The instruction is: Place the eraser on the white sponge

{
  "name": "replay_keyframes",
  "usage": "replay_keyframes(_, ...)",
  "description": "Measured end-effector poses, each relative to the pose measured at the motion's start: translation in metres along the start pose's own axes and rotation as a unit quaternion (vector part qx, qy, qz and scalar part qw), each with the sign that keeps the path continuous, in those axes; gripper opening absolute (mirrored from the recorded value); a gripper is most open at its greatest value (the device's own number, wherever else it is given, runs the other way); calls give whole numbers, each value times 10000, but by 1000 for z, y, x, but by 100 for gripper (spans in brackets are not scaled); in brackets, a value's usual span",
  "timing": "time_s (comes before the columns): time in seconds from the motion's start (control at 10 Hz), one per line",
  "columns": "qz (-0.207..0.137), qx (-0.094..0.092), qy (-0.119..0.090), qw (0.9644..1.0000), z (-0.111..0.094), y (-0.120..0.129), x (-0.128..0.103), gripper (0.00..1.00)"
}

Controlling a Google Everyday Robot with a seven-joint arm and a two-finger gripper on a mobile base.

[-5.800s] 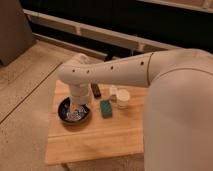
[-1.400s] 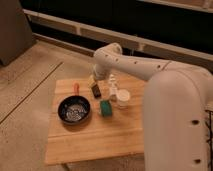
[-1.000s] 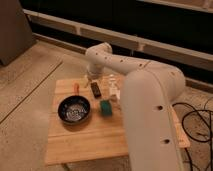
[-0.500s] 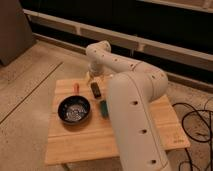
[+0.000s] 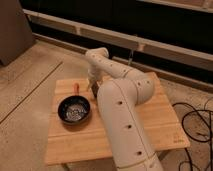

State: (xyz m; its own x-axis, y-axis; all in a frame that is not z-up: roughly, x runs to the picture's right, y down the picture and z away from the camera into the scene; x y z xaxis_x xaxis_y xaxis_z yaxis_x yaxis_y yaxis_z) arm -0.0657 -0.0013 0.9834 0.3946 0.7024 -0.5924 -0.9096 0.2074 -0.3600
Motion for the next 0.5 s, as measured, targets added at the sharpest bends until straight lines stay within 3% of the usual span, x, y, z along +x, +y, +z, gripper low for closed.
replay_keyframes(0.2,-44,65,183,9998,9,-7,1,63)
replay_keyframes(0.5,-369,41,487,9981,22,0,4,31)
